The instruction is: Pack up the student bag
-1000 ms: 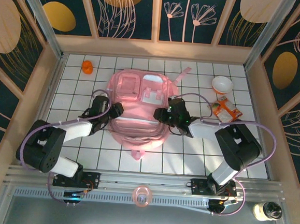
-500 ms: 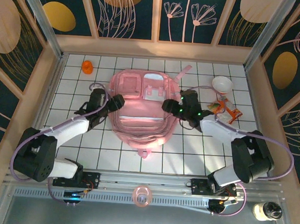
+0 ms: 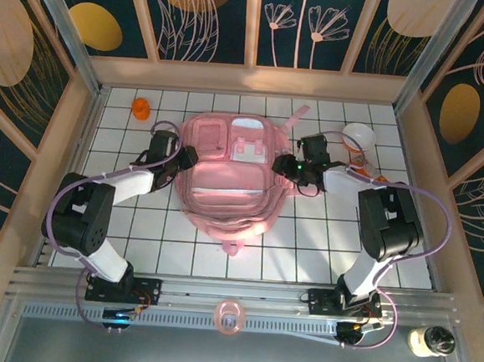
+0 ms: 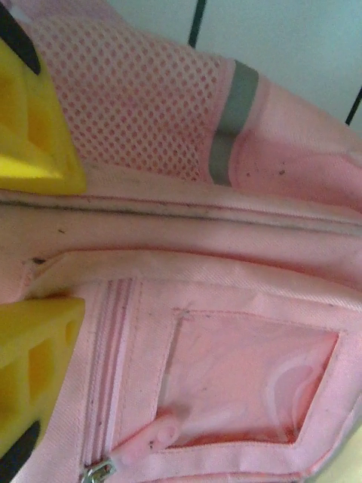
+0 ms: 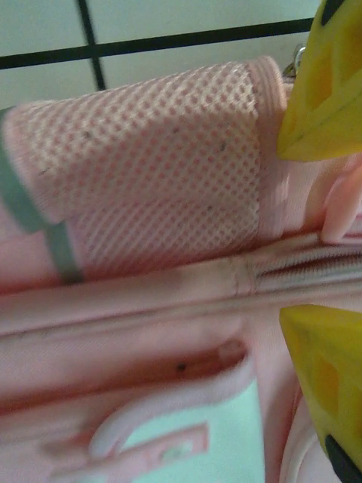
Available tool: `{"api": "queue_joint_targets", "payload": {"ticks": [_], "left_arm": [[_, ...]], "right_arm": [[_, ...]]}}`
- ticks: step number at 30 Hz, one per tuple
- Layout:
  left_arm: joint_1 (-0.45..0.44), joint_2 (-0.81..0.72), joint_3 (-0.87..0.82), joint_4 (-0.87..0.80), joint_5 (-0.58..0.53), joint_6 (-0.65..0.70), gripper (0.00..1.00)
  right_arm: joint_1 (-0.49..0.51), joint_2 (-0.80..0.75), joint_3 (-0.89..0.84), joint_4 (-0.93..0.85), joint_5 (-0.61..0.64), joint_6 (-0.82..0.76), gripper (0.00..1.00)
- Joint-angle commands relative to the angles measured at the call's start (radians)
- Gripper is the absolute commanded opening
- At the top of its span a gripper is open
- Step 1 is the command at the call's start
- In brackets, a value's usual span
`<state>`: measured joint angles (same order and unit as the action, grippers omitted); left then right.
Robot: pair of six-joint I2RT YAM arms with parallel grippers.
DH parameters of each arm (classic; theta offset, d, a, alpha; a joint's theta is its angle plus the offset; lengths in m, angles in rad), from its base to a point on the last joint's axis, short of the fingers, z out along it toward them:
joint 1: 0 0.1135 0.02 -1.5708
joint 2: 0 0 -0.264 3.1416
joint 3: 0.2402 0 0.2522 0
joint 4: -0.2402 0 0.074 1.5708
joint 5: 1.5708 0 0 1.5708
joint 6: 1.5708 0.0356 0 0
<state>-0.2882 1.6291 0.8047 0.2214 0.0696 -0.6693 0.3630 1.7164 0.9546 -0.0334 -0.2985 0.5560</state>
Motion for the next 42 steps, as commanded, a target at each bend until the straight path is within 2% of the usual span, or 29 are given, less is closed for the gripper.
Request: {"api": "queue_joint_targets", "payload": {"ticks": [1,8,12,17,20,25,42], "left_arm": [[-0.002,0.041,0.027,0.021,0.035,0.01,0.35],[-0.012,0.078,0.045,0.059,0.071,0.001,0.2],[-0.05,0.139,0.078,0.065,0.083,-0.009,0.18],[-0.138,0.167,0.098,0.066,0.078,-0.033,0.19],[-0.159,0.159,0.068,0.089,0.081,-0.065,0.19],[-0.164,0.111,0.011,0.103,0.053,-0.076,0.2],[-0.164,0.106,0.003,0.099,0.003,-0.069,0.24]], "right_arm": [[0.012,-0.006,-0.05,0.045,-0.031,0.008,0.46],[0.06,-0.077,-0.163,0.081,-0.013,0.058,0.34],[0.069,-0.123,-0.214,0.09,0.019,0.082,0.34],[0.016,-0.124,-0.205,0.048,0.041,0.035,0.33],[-0.035,-0.107,-0.187,0.035,0.031,-0.005,0.33],[-0.101,-0.068,-0.145,0.022,0.006,-0.051,0.33],[-0.14,-0.003,-0.082,0.033,-0.021,-0.095,0.34]]}}
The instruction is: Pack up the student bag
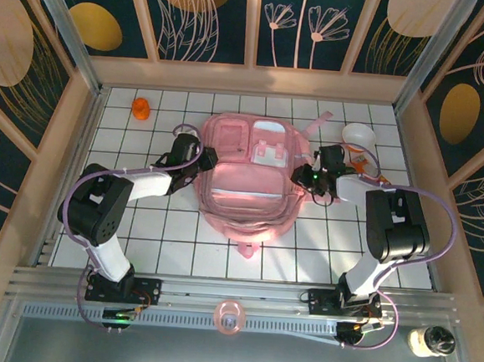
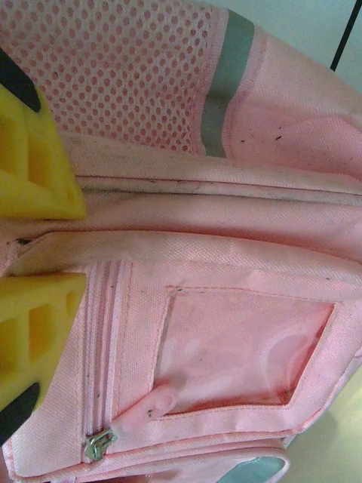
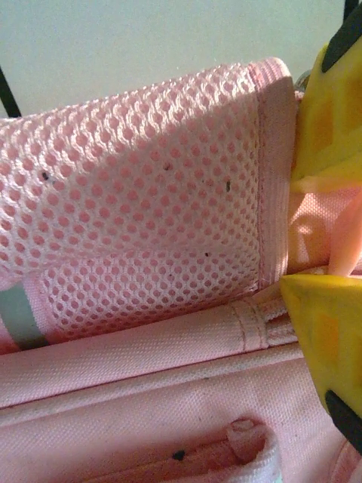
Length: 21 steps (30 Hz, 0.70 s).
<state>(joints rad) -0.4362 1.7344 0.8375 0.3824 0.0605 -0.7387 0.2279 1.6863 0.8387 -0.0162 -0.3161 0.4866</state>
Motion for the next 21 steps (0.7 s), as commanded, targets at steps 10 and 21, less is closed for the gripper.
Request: {"api": "queue_joint_targets", "payload": {"ticks": [10,21], "left_arm": [[-0.016,-0.015,-0.017,-0.077,-0.02,0.001,0.28],[-0.012,-0.135,-0.044,-0.128,-0.091,0.011,0.45]], "right_arm": [[-0.009,0.001,0.059,-0.005,-0.004,-0.04,0.35],[-0.01,-0.151,0.073,-0.092,0.038,-0.058,0.46]]}}
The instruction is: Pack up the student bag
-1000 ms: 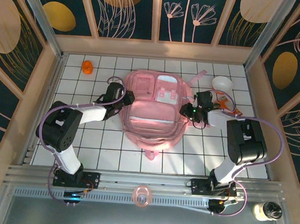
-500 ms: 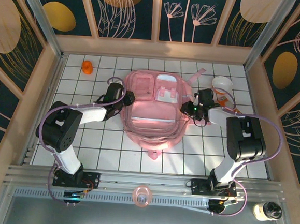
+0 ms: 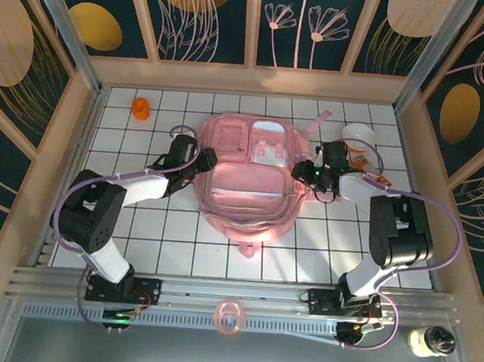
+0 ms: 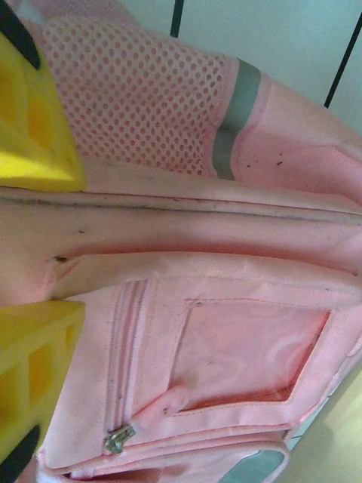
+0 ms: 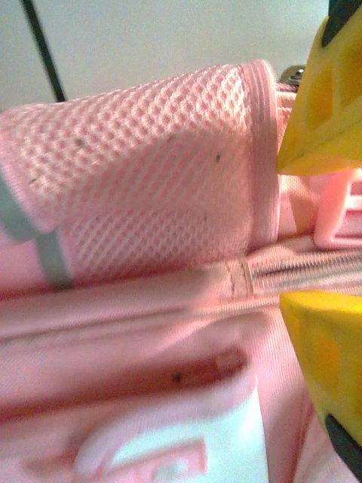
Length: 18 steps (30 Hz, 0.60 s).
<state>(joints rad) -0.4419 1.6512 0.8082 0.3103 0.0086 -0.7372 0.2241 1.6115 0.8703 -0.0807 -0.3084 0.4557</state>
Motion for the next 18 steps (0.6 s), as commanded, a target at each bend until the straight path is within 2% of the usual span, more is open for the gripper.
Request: {"api": "queue_joint_targets", "payload": {"ticks": [1,11,18], "left_arm": [[-0.006,-0.067,-0.015,-0.065,-0.047,0.014,0.47],[0.072,-0.325,-0.02,-0.172,-0.137,0.081,0.64],[0.105,-0.537,-0.013,-0.218,-0.287,0.184,0.8]], "right_arm": [[-0.006,-0.094,0.045,-0.044,0.04,-0.03,0.47],[-0.041,-0.347,0.121,-0.21,0.151,-0.089,0.63],[-0.076,-0.499,0.208,-0.288,0.214,-0.142,0.69]]}}
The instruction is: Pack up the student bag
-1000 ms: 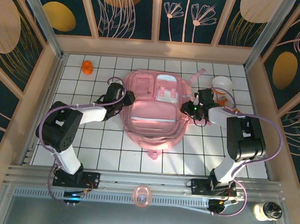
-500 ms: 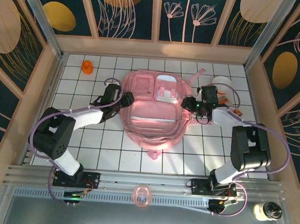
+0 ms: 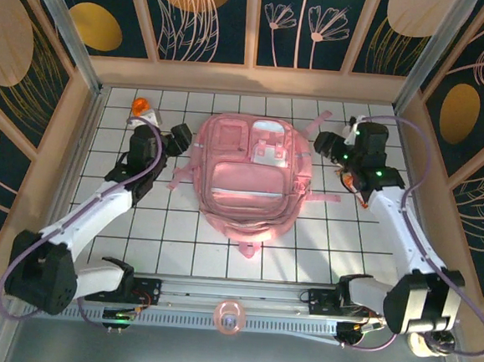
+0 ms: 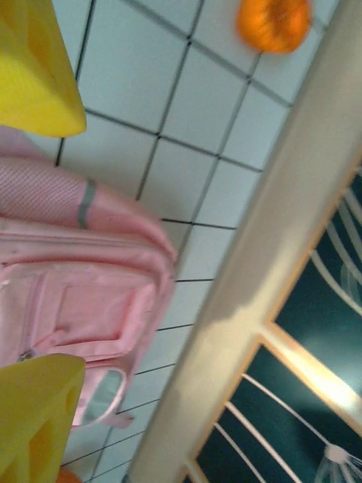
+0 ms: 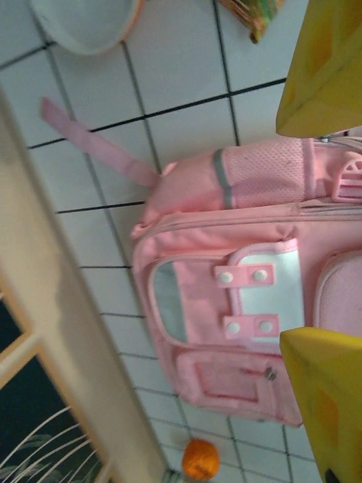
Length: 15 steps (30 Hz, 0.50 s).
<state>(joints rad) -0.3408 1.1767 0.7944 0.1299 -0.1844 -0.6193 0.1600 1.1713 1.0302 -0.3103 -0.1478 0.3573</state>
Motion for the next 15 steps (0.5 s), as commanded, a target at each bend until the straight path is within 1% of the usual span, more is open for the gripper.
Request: {"api": "queue_joint_targets", "payload": {"ticks": [1,2,3,4,5,9,12,15], "left_arm": [[0.006,-0.093,-0.001,-0.037,-0.123,0.082,0.82],[0.008,-0.12,-0.005,-0.032,-0.143,0.1,0.84],[0.009,-0.148,-0.009,-0.028,-0.164,0.12,0.85],[0.009,-0.176,-0.013,-0.019,-0.183,0.147,0.87],[0.009,-0.202,-0.02,-0.011,-0.202,0.167,0.89],[0.01,-0.31,-0.072,0.054,-0.286,0.274,0.99],[0.009,-0.386,-0.14,0.131,-0.335,0.364,0.99],[0.01,-0.448,-0.232,0.233,-0.359,0.463,0.99]], "right_arm": [[-0.016,-0.076,0.061,-0.064,0.061,-0.049,0.7],[-0.019,-0.094,0.071,-0.068,0.067,-0.053,0.71],[-0.021,-0.116,0.083,-0.073,0.073,-0.059,0.75],[-0.022,-0.132,0.093,-0.075,0.081,-0.066,0.89],[-0.023,-0.149,0.101,-0.076,0.089,-0.071,0.99],[-0.025,-0.223,0.113,-0.061,0.127,-0.092,0.99],[-0.026,-0.289,0.074,-0.012,0.16,-0.113,0.99],[-0.026,-0.363,-0.006,0.068,0.217,-0.131,0.99]]}}
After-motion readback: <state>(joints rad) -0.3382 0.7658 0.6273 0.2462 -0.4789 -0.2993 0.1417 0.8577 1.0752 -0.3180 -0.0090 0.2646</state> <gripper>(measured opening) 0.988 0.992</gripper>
